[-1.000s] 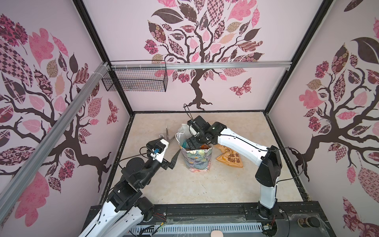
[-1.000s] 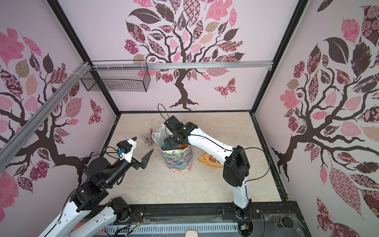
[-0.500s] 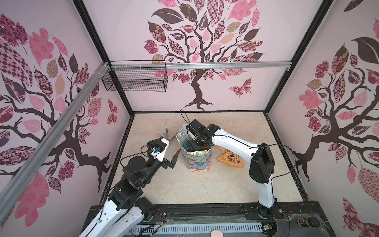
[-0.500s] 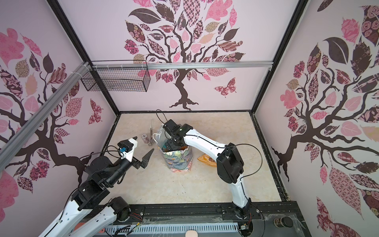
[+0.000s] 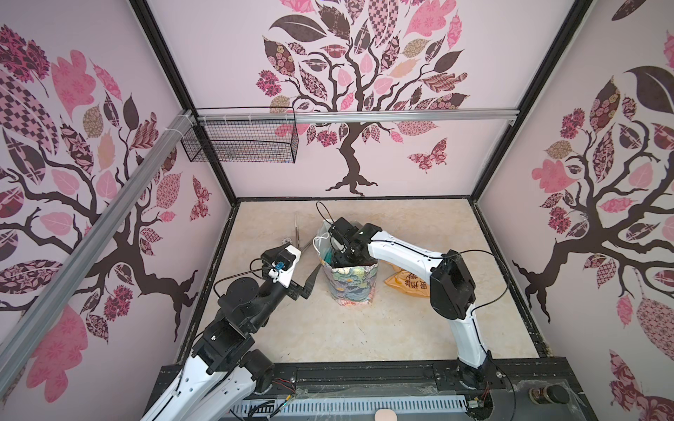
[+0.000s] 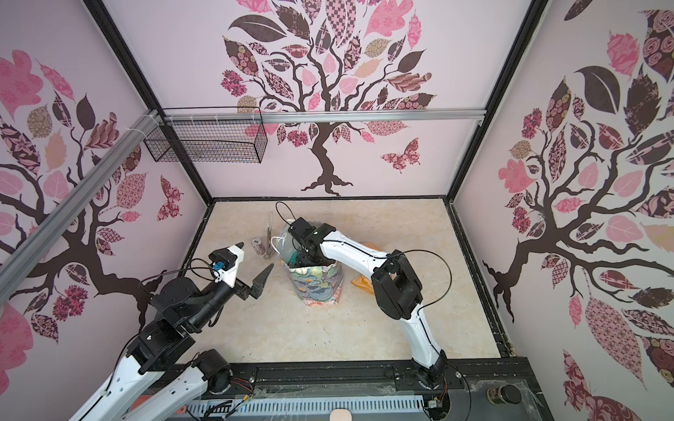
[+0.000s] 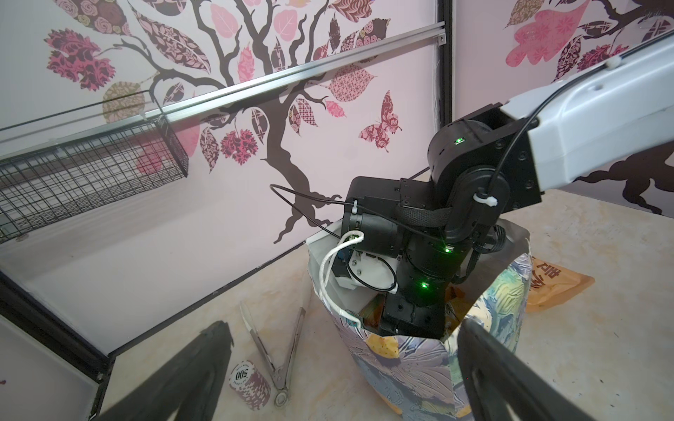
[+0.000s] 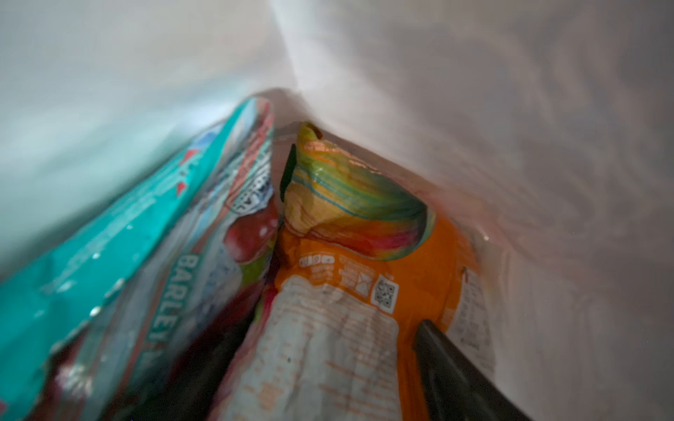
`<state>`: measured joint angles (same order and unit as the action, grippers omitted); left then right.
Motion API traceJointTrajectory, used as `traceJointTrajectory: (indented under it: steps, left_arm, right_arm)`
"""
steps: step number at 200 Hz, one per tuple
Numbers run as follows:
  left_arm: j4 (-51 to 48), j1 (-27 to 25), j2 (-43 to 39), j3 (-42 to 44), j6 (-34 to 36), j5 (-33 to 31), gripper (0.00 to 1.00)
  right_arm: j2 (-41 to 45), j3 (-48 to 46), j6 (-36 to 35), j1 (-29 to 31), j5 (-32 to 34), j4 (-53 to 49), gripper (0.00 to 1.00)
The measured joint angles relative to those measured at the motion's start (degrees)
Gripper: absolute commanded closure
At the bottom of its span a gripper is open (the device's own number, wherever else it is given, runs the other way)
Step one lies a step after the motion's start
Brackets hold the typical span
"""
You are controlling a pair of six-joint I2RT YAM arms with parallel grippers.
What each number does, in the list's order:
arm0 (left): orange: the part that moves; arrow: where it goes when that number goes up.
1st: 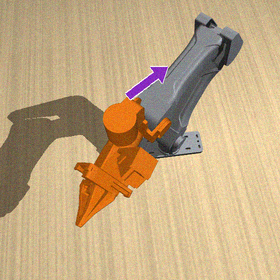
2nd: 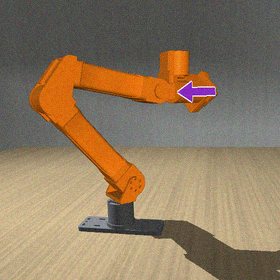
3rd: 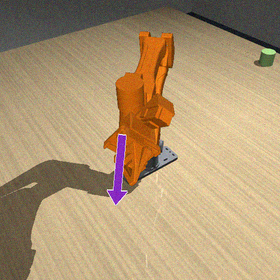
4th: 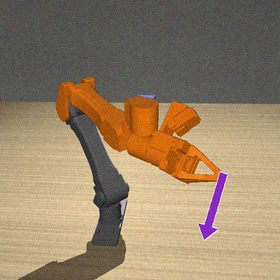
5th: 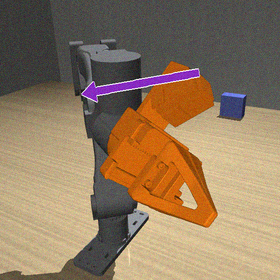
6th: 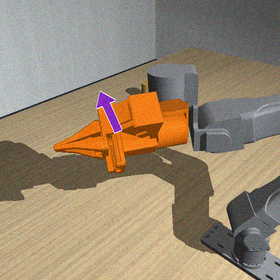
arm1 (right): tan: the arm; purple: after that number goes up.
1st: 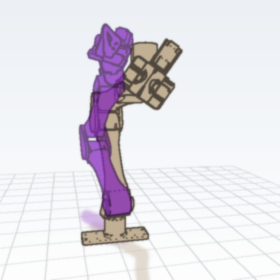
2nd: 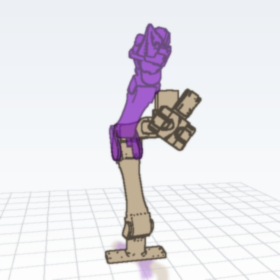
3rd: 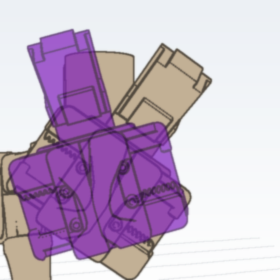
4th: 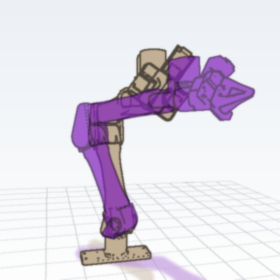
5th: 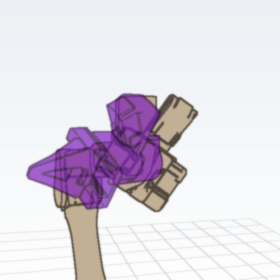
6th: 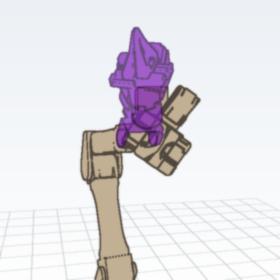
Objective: Take the snacks out of the paper bag
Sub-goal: 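Grasp the top of the orange fruit candy packet with the right gripper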
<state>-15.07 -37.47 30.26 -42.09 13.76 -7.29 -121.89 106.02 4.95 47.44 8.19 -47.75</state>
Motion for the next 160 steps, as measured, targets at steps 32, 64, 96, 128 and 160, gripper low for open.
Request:
traceJointTrajectory:
  steps: [32, 64, 96, 128, 160]
  left_arm:
    - [0.00, 0.02, -0.02, 0.00, 0.00, 0.00, 0.02]
    - [0.00, 0.07, -0.02, 0.00, 0.00, 0.00, 0.02]
    - [0.00, 0.07, 0.00, 0.00, -0.04, 0.04, 0.02]
    - [0.00, 0.11, 0.00, 0.00, -0.04, 0.04, 0.02]
    - [-0.02, 0.11, 0.00, 0.00, -0.04, 0.04, 0.02]
  right_arm:
    - [0.09, -0.02, 0.55, 0.00, 0.72, 0.79, 0.62]
    - [0.44, -0.33, 1.46, 0.00, 1.27, 1.57, 0.89]
    - [1.66, -0.68, 1.64, -0.33, 1.40, 2.19, 1.00]
    - [2.73, -0.68, 1.70, -0.26, 0.57, 2.10, 1.00]
    - [4.04, -0.68, 2.14, -0.26, -0.52, 2.12, 1.00]
